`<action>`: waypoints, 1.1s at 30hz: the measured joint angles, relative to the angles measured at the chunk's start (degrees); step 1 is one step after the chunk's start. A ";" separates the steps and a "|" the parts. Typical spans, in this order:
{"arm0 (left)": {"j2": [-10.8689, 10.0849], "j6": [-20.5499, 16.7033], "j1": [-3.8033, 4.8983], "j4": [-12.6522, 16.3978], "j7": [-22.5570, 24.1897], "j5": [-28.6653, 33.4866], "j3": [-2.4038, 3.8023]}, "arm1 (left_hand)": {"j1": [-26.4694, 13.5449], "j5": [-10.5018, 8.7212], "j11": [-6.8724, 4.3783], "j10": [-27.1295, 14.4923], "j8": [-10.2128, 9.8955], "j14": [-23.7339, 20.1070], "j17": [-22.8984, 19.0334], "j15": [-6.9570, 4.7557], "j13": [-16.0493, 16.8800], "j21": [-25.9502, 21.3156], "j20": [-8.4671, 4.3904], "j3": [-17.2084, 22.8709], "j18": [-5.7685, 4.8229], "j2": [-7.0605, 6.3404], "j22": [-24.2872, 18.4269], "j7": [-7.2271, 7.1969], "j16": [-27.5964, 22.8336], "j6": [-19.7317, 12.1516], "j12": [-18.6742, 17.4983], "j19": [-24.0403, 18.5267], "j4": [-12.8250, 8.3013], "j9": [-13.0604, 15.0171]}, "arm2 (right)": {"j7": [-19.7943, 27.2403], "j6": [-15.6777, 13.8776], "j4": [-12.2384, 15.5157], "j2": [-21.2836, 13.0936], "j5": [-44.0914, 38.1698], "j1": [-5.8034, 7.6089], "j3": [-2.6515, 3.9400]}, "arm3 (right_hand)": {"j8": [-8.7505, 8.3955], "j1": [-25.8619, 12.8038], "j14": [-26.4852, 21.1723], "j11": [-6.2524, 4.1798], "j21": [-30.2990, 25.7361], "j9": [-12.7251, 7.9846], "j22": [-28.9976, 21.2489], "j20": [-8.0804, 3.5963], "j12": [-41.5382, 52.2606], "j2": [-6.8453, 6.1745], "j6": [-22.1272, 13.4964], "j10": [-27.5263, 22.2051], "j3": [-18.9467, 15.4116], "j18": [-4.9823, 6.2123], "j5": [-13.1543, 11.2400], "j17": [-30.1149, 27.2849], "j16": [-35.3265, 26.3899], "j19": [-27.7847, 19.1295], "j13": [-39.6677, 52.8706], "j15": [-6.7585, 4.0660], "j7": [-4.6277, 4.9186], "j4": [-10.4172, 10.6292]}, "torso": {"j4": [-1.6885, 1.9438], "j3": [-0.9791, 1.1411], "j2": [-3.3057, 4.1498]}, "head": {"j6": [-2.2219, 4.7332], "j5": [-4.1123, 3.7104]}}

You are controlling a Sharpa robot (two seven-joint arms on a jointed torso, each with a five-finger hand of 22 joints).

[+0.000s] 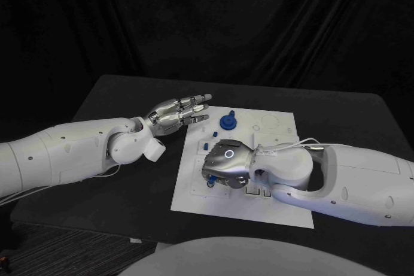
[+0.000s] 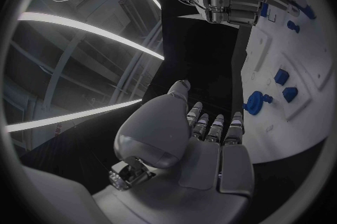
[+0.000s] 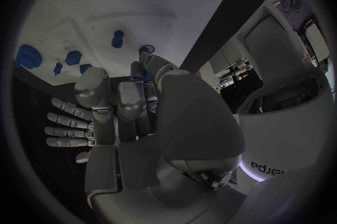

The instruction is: Assemble the parts on the task board

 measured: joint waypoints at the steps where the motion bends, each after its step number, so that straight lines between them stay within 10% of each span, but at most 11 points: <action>1: 0.00 0.00 0.00 0.00 0.00 0.00 0.00 | 0.00 0.00 0.00 0.00 0.00 0.00 0.00 0.00 0.00 0.00 0.00 0.00 0.00 0.00 0.00 0.00 0.00 0.00 0.00 0.00 0.00 0.00 | 0.00 0.03 -0.07 0.05 0.04 -0.03 0.00 | 0.00 0.00 0.00 0.00 0.00 0.00 0.00 0.00 0.00 0.00 -0.04 0.00 0.00 0.00 0.00 0.00 -0.03 0.00 0.00 0.00 0.05 0.00 | 0.01 0.00 0.00 | 0.00 0.00; 33: 0.15 0.22 -0.05 -0.36 -0.25 0.00 0.00 | 0.00 0.00 0.00 0.00 0.00 -0.21 -0.04 0.20 0.00 0.00 0.21 0.00 0.00 0.00 0.01 0.00 0.00 0.00 0.00 0.21 0.00 0.00 | 0.25 0.42 -0.49 0.65 1.29 -0.43 0.06 | 0.03 0.00 -0.17 0.00 -0.12 0.00 0.03 -0.16 0.00 0.00 0.15 0.00 0.08 0.00 -0.01 -0.28 -0.03 -0.16 0.01 -0.16 -0.11 -0.24 | -0.01 0.00 -0.02 | 0.00 0.11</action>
